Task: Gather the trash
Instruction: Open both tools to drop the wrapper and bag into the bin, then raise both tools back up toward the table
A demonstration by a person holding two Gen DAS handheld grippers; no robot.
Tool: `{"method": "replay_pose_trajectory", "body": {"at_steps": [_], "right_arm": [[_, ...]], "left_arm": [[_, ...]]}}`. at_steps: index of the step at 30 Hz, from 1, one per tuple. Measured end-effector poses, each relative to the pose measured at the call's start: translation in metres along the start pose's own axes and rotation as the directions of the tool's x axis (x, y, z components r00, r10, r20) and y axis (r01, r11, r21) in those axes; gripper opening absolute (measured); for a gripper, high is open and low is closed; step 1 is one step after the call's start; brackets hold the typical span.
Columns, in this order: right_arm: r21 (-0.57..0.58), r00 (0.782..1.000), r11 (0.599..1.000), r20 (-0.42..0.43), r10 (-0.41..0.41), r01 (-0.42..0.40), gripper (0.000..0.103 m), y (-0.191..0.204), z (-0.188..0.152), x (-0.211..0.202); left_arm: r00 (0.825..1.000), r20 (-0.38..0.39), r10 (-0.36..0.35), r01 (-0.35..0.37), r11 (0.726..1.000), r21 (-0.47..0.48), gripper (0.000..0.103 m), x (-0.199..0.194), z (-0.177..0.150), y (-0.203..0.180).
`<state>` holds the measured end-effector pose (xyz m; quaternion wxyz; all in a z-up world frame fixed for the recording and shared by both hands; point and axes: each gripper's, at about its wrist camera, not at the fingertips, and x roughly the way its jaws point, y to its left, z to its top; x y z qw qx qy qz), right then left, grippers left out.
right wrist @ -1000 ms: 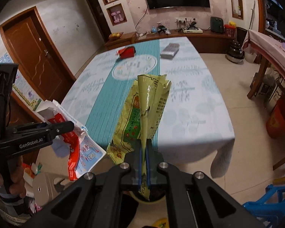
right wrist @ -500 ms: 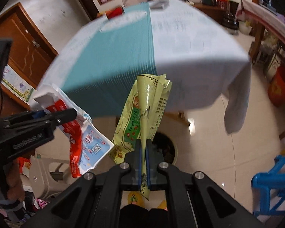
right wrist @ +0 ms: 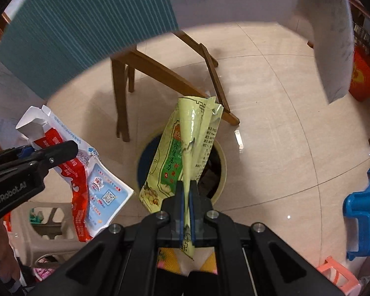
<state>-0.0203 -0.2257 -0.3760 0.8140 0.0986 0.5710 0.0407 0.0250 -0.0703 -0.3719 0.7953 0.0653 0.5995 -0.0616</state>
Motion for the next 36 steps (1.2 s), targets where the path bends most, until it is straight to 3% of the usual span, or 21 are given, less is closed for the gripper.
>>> {"method": "replay_pose_trajectory", "body": {"at_steps": [8,17,18,20,23,25,26,36], "right_arm": [[-0.002,0.995,0.999,0.085,-0.049,0.05,0.003,-0.009,-0.003,0.068],[-0.024,0.992,0.998,0.11,-0.062,0.065,0.007,-0.015,0.0,0.12],[-0.027,0.994,0.998,0.095,-0.053,0.056,0.011,-0.014,0.001,0.127],[-0.025,0.997,0.998,0.055,-0.056,0.058,0.011,-0.017,0.002,0.141],[-0.025,0.999,0.999,-0.005,-0.038,0.037,0.032,-0.019,-0.003,0.155],[-0.031,0.999,0.999,-0.026,-0.035,0.034,0.055,-0.018,-0.005,0.158],[-0.036,0.999,0.999,-0.03,-0.036,0.035,0.058,-0.017,-0.005,0.158],[-0.007,0.997,1.0,-0.074,-0.02,0.019,0.06,-0.02,-0.016,0.139]], "left_arm": [[0.999,0.014,0.031,-0.031,1.0,-0.007,0.033,0.074,0.003,-0.005],[0.997,0.046,0.054,-0.055,0.998,0.037,0.035,0.111,0.008,-0.014],[0.997,0.051,0.063,-0.065,0.997,0.045,0.037,0.114,0.008,-0.017],[0.997,0.04,0.073,-0.076,0.995,0.059,0.057,0.123,0.01,-0.016],[0.996,0.034,0.08,-0.082,0.995,0.055,0.064,0.13,0.012,-0.007],[0.996,0.026,0.084,-0.085,0.995,0.059,0.072,0.13,0.01,-0.006],[0.996,0.026,0.085,-0.087,0.994,0.061,0.073,0.13,0.01,-0.007],[0.997,-0.02,0.08,-0.078,0.996,0.051,0.073,0.107,0.008,-0.009]]}}
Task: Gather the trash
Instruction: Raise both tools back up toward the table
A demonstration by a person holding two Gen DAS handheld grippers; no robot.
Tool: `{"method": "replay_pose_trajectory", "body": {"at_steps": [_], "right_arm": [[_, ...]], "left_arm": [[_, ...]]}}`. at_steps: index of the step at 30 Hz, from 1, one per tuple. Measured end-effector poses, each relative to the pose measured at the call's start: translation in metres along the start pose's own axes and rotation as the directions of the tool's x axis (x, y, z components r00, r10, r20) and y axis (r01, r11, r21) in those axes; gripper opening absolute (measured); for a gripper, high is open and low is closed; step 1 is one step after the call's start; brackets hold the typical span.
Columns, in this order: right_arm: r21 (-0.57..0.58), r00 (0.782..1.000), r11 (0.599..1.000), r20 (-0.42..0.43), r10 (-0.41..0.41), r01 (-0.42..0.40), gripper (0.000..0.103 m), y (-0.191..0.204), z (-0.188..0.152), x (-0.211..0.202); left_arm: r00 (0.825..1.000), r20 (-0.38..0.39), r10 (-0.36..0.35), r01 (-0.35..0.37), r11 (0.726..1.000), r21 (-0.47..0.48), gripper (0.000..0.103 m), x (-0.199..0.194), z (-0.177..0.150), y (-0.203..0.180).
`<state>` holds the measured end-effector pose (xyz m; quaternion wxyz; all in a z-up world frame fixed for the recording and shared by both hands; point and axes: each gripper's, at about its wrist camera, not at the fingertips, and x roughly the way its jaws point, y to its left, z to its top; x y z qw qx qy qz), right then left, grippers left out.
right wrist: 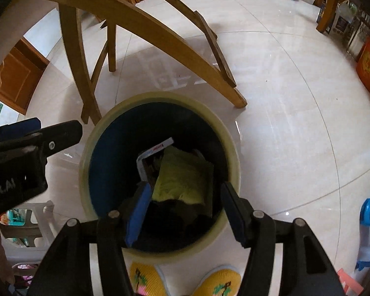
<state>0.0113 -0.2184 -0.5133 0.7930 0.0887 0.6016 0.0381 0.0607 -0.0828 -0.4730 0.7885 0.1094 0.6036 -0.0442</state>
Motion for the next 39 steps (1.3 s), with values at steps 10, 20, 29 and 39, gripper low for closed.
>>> {"method": "replay_pose_trajectory", "body": {"at_steps": [10,20,29,39], "right_arm": [[0.035,0.999,0.999,-0.036,0.006,-0.005,0.059,0.013,-0.005,-0.093],[0.029,0.999,0.999,0.023,0.03,-0.03,0.059,0.048,0.034,-0.239],[-0.003,0.989,1.0,0.145,-0.011,0.012,0.059,0.084,0.073,-0.377],[-0.004,0.964,0.999,0.264,-0.037,0.039,0.059,0.11,0.103,-0.447]], "left_arm": [[0.998,-0.005,-0.061,0.061,0.998,-0.001,0.073,-0.112,-0.007,0.013],[0.99,0.086,-0.111,0.107,0.993,0.054,0.073,-0.274,0.025,0.045],[0.964,0.231,-0.134,0.115,0.989,0.092,0.073,-0.4,0.058,0.09],[0.914,0.383,-0.135,0.128,0.991,0.043,0.073,-0.467,0.085,0.142]]}}
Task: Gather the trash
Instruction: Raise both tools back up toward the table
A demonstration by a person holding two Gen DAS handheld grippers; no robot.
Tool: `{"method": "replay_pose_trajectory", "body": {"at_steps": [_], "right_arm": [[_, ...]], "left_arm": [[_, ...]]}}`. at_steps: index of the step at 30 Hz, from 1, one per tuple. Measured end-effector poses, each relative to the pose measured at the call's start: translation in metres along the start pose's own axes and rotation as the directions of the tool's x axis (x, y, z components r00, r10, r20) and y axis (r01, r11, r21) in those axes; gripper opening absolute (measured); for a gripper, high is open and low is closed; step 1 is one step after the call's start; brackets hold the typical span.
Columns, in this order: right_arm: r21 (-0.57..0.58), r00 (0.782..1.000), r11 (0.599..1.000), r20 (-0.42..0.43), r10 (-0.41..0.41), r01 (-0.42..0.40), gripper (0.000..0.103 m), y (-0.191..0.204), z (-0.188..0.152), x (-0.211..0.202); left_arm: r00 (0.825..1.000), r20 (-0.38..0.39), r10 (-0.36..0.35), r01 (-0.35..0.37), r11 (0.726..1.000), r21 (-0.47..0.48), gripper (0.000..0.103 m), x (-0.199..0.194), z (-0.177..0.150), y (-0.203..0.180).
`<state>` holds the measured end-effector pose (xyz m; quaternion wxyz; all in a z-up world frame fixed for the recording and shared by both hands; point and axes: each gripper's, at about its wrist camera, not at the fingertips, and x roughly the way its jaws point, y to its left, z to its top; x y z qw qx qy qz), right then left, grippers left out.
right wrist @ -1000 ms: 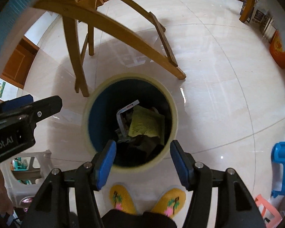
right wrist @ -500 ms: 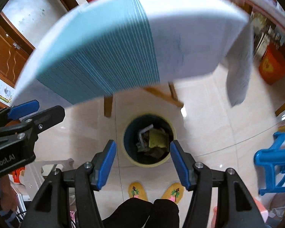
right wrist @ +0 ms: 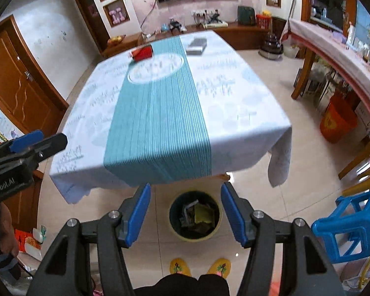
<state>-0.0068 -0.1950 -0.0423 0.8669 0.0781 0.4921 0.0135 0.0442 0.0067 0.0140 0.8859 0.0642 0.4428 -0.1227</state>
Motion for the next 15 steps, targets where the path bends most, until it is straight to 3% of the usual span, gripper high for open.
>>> {"method": "replay_pose_trajectory", "body": {"at_steps": [9,15], "right_arm": [[-0.052,0.994,0.998,0.107,-0.027,0.033,0.059,0.017,0.031,-0.027],[-0.057,0.991,0.998,0.131,-0.016,0.024,0.059,0.023,0.043,-0.032]], "left_arm": [[0.994,0.108,-0.007,0.008,1.0,-0.01,0.073,-0.019,0.024,0.011],[0.994,0.111,-0.006,0.004,1.0,0.017,0.073,-0.017,0.028,0.012]]}}
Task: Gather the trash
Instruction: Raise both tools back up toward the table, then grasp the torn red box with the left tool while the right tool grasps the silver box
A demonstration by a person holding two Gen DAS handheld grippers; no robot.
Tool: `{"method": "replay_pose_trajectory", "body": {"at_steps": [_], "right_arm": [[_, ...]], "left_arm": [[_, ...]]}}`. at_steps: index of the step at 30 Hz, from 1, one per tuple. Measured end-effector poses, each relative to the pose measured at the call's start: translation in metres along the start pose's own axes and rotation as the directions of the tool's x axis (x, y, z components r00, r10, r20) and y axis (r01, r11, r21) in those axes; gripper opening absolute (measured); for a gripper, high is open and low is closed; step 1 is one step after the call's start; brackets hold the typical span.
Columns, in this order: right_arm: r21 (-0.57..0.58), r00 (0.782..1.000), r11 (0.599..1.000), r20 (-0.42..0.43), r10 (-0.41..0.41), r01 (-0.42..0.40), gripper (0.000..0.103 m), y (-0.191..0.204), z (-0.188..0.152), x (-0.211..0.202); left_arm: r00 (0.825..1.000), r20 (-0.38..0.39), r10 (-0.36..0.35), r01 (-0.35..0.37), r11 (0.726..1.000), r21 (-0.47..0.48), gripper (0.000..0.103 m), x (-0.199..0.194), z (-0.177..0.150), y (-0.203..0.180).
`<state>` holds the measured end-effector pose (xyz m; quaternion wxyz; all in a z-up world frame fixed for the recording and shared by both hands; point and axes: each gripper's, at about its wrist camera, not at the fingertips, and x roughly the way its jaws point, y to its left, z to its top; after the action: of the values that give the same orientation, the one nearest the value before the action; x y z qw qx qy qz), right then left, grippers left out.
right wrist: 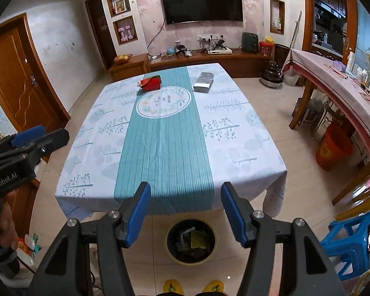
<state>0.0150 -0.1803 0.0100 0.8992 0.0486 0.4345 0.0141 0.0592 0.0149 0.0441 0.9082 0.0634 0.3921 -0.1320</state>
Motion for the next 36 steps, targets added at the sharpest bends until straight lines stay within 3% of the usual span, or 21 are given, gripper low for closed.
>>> {"method": "replay_pose_trajectory", "body": {"at_steps": [8,16,24,28,33,34,36], "right_arm": [[-0.028,0.999,0.999,-0.034,0.026,-0.027,0.059,-0.002,0.023,0.028],[-0.062,0.987,0.991,-0.119,0.108,-0.116,0.059,-0.025,0.08,0.112],[-0.056,0.963,0.981,-0.206,0.171,-0.186,0.06,-0.065,0.182,0.218],[-0.026,0.951,0.979,-0.242,0.191,-0.203,0.065,-0.081,0.224,0.276],[0.01,0.939,0.981,-0.29,0.188,-0.193,0.069,-0.091,0.264,0.351],[0.017,0.937,0.983,-0.298,0.181,-0.185,0.07,-0.092,0.27,0.364],[0.045,0.932,0.983,-0.313,0.182,-0.176,0.071,-0.095,0.284,0.389]], "left_arm": [[0.999,-0.029,0.023,-0.024,0.999,-0.036,0.073,0.034,0.018,0.006],[0.988,-0.117,0.104,-0.113,0.991,-0.074,0.073,0.118,0.07,0.007],[0.952,-0.236,0.195,-0.218,0.973,-0.075,0.073,0.231,0.143,0.01],[0.929,-0.301,0.217,-0.251,0.965,-0.078,0.073,0.287,0.168,0.02],[0.901,-0.343,0.265,-0.286,0.958,-0.012,0.073,0.344,0.193,0.036],[0.898,-0.344,0.276,-0.293,0.956,0.004,0.075,0.351,0.198,0.039],[0.89,-0.35,0.294,-0.298,0.954,0.044,0.09,0.37,0.207,0.046]]}}
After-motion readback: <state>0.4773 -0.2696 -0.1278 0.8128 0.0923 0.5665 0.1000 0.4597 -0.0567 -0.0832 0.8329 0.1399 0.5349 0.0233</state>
